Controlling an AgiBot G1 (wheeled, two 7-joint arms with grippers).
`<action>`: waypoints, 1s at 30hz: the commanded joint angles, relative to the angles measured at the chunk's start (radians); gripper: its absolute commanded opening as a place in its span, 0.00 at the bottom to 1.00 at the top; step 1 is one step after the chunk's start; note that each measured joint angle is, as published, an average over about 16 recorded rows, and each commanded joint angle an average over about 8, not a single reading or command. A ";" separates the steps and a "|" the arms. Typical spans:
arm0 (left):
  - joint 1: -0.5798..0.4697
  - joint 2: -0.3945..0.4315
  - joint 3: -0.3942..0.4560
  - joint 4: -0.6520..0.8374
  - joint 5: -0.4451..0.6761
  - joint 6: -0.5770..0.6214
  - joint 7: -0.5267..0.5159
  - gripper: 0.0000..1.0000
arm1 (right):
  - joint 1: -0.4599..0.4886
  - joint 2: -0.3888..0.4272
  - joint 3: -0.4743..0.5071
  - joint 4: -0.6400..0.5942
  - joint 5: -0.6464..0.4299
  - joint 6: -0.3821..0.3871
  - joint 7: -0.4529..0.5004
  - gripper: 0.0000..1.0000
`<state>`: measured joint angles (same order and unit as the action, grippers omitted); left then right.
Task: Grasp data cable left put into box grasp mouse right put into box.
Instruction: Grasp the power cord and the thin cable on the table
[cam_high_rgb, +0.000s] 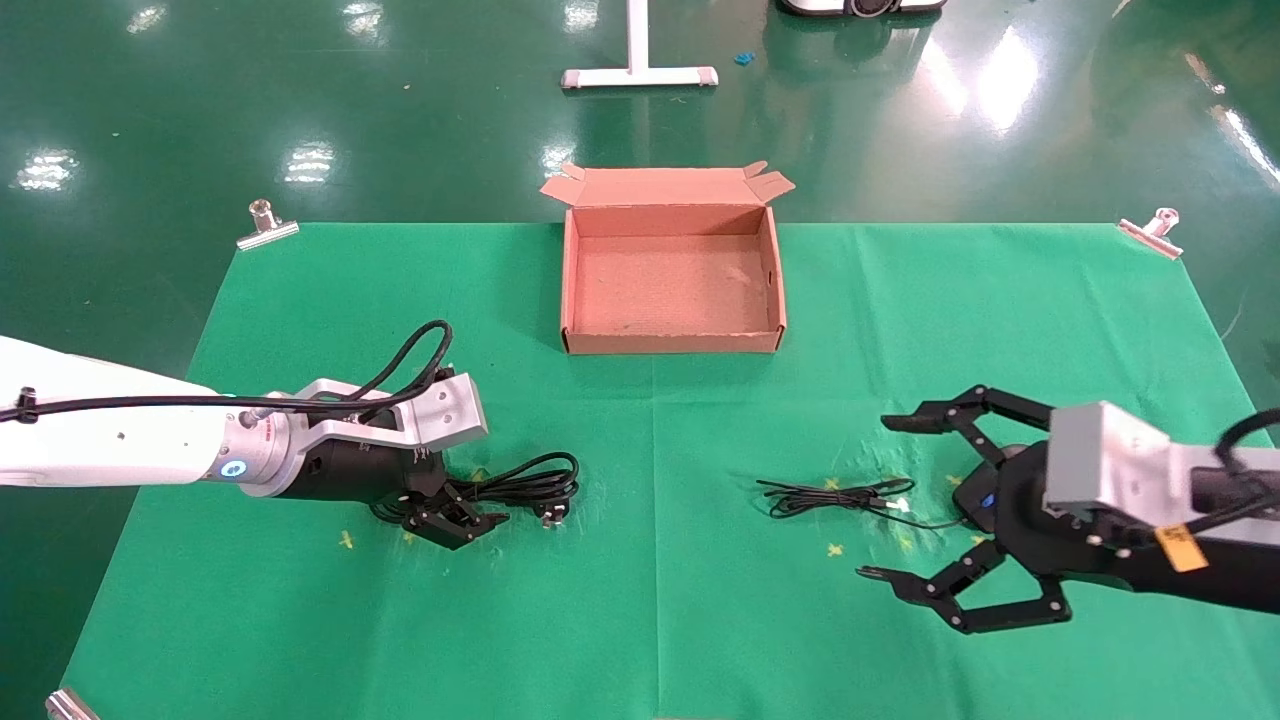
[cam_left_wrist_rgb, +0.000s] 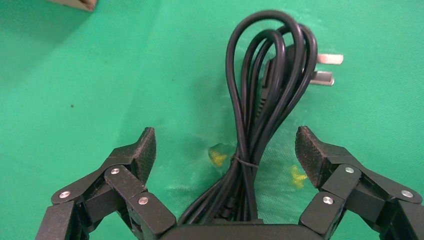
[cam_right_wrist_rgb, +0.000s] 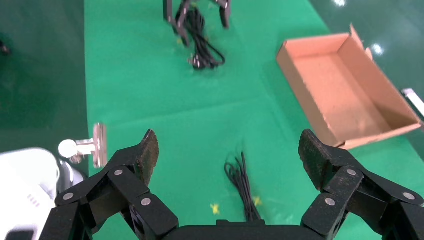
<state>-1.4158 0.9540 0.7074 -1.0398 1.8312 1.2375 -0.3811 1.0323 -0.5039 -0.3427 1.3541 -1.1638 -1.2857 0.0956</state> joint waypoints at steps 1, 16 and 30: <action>0.000 -0.003 -0.003 0.000 -0.008 0.003 0.006 1.00 | 0.001 -0.003 -0.006 0.000 -0.019 0.008 -0.001 1.00; -0.001 -0.003 -0.003 0.002 -0.009 0.004 0.008 1.00 | 0.036 -0.190 -0.153 -0.022 -0.416 0.227 0.205 1.00; -0.001 -0.003 -0.003 0.002 -0.009 0.004 0.009 1.00 | 0.104 -0.339 -0.236 -0.118 -0.613 0.280 0.305 1.00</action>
<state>-1.4170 0.9508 0.7044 -1.0379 1.8224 1.2417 -0.3724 1.1331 -0.8360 -0.5744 1.2423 -1.7691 -1.0073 0.4027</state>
